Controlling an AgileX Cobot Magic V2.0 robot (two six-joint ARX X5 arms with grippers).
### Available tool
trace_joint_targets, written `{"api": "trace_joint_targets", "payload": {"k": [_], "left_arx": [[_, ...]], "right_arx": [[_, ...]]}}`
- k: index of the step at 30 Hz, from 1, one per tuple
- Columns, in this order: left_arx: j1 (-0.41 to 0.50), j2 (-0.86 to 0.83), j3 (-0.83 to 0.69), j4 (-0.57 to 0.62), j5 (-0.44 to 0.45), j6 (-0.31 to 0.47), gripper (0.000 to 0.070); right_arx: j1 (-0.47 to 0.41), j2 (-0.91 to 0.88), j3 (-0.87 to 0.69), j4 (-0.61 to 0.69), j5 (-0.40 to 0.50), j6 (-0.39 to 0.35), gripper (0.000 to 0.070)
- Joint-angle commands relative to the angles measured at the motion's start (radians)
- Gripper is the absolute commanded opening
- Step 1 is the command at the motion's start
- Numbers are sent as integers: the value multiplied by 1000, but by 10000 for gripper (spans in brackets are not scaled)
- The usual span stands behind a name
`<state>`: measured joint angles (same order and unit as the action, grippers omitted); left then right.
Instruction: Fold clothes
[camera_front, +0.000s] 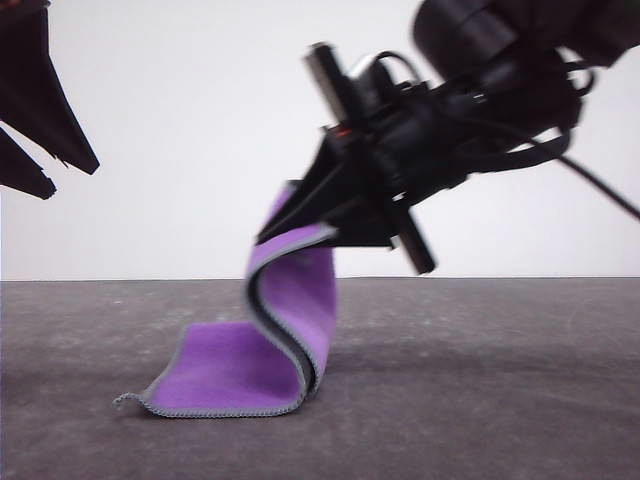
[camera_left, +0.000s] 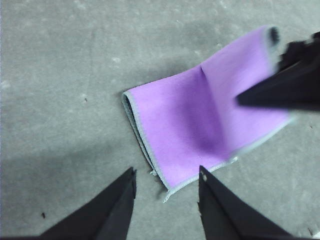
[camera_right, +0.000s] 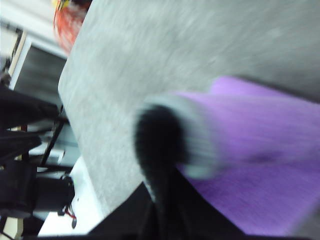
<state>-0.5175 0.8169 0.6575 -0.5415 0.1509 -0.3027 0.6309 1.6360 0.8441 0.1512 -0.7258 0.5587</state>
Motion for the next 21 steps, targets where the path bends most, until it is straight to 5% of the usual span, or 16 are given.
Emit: {"api": "trace_joint_targets", "payload": {"k": [1,7,12,17,21], "left_arx": [[-5,5,4,12,-5,15,232],[-5,5,4,13,-5,15,232],[-5,5,4,15,-5,15,232],[-5,5,4,18,-6,15,232],[-5,5,4,25,-6,14,232]], "right_arx": [[22,50,27,8,5,7,0],[66,157,48,98,6,15,7],[63,154,48,95,-14,34,350],[28,66,48,48,-74,27,362],[0,-57,48,-102,-24,-93,359]]}}
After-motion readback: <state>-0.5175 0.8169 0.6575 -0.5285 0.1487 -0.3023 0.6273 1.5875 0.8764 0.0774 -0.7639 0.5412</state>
